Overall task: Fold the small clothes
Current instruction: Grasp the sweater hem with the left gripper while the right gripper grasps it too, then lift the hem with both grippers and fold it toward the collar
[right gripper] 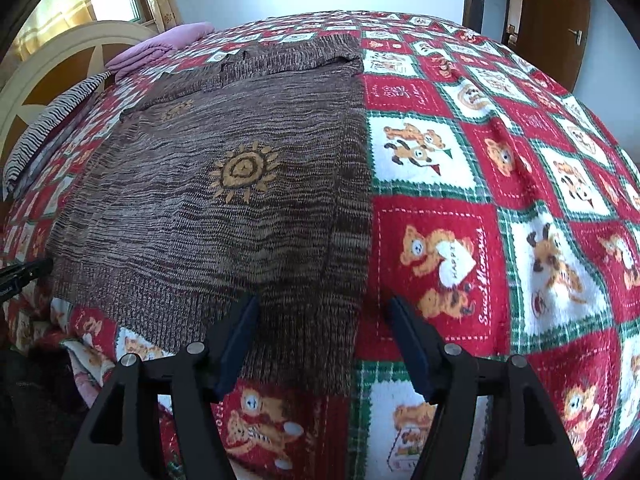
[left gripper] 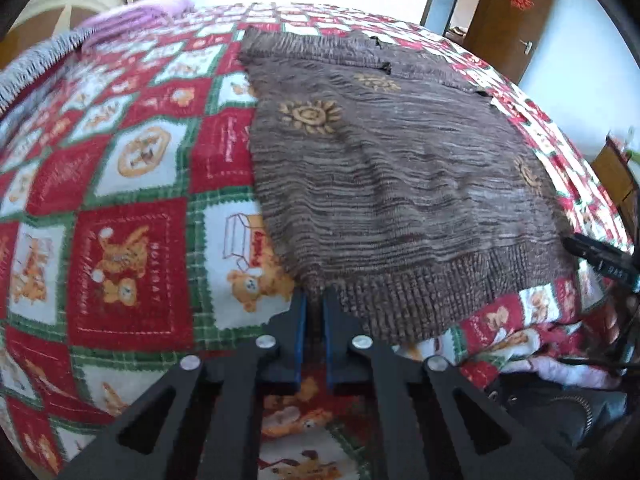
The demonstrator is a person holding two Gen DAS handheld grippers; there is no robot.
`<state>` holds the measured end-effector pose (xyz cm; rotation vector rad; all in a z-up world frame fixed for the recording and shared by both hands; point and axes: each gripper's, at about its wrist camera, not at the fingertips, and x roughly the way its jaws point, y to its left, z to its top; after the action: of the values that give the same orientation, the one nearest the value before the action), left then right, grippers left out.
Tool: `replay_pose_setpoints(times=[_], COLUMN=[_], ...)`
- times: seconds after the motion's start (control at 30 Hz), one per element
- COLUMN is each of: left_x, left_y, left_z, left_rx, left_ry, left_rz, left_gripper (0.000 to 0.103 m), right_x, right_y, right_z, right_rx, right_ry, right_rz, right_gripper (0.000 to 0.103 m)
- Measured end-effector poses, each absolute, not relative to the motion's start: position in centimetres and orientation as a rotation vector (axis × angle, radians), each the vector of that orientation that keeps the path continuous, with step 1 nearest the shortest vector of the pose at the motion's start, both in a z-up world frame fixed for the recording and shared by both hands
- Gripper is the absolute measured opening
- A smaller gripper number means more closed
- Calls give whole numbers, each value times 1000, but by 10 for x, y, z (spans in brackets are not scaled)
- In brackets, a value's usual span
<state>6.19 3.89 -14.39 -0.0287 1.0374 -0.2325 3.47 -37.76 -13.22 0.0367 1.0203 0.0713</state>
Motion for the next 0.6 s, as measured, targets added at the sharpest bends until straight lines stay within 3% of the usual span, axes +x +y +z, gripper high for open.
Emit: replay_pose_setpoints(times=[0.2,0.27,0.4,0.47,0.57,0.6], left_x=[58,59,65,65,64,64], left_y=[52,52,48,48,48,48], left_z=[-127,-132,-150,-150,-148,-147], left_rx=[-51,-53,-59,-59,-57,-57], left_ry=[971,981,1038,1036,1031,1031], left_rz=[-227,-228,-227,-222,-218,-218], left_gripper=[8,8,8,8,9,9], right_x=[22,21,21,20,18,18], right_y=[-375,-370,-369,-368,-368,-371], right_z=[-135,-136,-137,-136,-135,-131], right_rx=[18,-9,-13,0,11,34], right_ry=[1041,1031,1037,1043,1042,1031], right_rz=[88,104,112,126,148,154], right_gripper=[66,55,43,24,7,7])
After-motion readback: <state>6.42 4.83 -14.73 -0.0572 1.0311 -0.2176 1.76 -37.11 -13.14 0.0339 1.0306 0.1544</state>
